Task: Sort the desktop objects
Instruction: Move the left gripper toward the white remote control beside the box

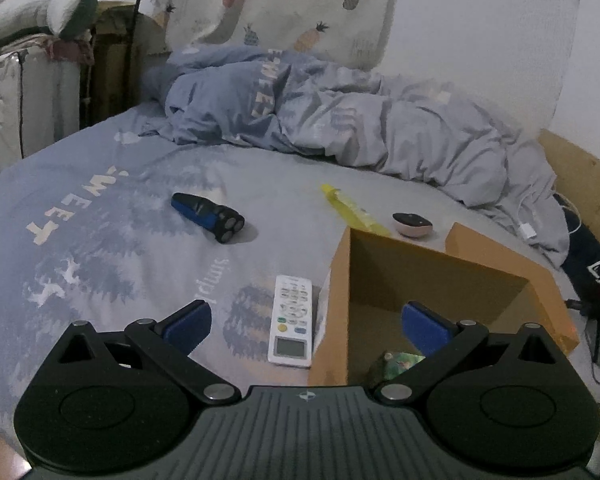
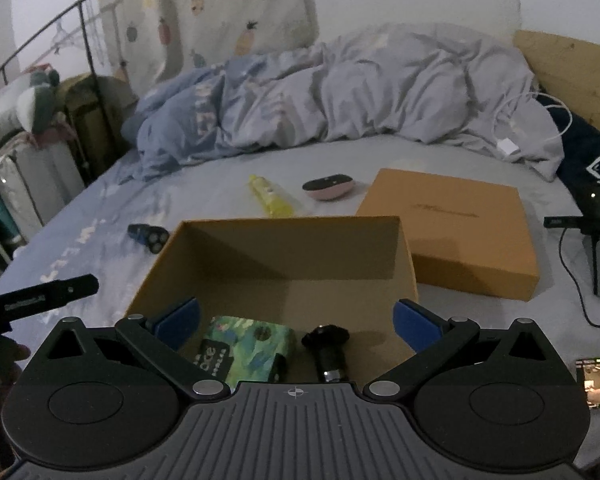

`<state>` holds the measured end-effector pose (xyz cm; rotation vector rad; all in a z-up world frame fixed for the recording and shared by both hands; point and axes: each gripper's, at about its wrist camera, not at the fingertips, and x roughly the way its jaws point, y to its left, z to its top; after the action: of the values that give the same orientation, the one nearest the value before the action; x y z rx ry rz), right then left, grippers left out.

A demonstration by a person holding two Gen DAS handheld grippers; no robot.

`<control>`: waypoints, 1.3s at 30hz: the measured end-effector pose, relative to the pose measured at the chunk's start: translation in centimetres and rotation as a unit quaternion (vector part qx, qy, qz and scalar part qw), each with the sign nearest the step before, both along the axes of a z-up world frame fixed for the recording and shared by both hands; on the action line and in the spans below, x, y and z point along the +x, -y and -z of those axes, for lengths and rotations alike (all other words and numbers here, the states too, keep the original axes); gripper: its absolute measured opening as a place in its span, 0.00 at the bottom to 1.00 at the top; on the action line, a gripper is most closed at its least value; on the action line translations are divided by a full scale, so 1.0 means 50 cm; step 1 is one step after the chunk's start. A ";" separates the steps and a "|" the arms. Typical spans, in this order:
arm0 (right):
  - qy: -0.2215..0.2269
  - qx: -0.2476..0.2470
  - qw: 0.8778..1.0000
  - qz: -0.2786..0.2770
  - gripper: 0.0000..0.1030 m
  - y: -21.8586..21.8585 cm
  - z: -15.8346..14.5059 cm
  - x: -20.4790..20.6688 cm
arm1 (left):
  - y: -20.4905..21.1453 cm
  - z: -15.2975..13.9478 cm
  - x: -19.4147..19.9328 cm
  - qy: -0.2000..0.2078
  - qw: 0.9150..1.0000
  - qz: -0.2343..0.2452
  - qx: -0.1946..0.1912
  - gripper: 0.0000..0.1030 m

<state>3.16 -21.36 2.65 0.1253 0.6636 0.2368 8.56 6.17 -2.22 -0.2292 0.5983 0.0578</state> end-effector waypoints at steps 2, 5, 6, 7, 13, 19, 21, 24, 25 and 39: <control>-0.001 0.003 1.000 0.000 1.00 -0.001 0.000 0.011 | -0.009 0.002 0.015 -0.002 1.000 0.001 0.002 1.00; -0.003 0.009 1.000 -0.001 1.00 -0.001 0.000 0.027 | -0.027 0.009 0.037 -0.005 1.000 0.000 0.001 1.00; -0.004 0.012 1.000 -0.001 1.00 0.000 0.001 0.033 | -0.033 0.012 0.044 -0.007 1.000 0.000 0.000 1.00; -0.005 0.014 1.000 0.000 1.00 0.000 0.002 0.039 | -0.040 0.017 0.052 -0.009 1.000 0.000 -0.004 1.00; -0.015 0.019 1.000 0.003 1.00 -0.004 0.013 0.069 | -0.079 0.052 0.091 -0.025 0.999 0.001 -0.030 1.00; -0.025 0.014 1.000 0.005 1.00 -0.012 0.026 0.088 | -0.109 0.093 0.125 -0.043 0.997 0.006 -0.060 1.00; -0.029 0.013 0.999 0.006 1.00 -0.013 0.032 0.096 | -0.114 0.107 0.136 -0.050 0.996 0.011 -0.069 1.00; -0.033 0.011 0.999 0.009 1.00 -0.013 0.042 0.107 | -0.121 0.130 0.152 -0.059 0.994 0.021 -0.088 1.00; -0.035 0.012 0.999 0.010 1.00 -0.014 0.044 0.110 | -0.122 0.138 0.157 -0.062 0.994 0.023 -0.092 1.00; -0.050 0.011 0.999 0.013 1.00 -0.017 0.066 0.139 | -0.137 0.205 0.228 -0.100 0.984 0.051 -0.139 0.94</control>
<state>10.09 -20.51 -0.66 0.1677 0.7588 0.2129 19.95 13.00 -12.46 -0.4675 0.8171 -0.1037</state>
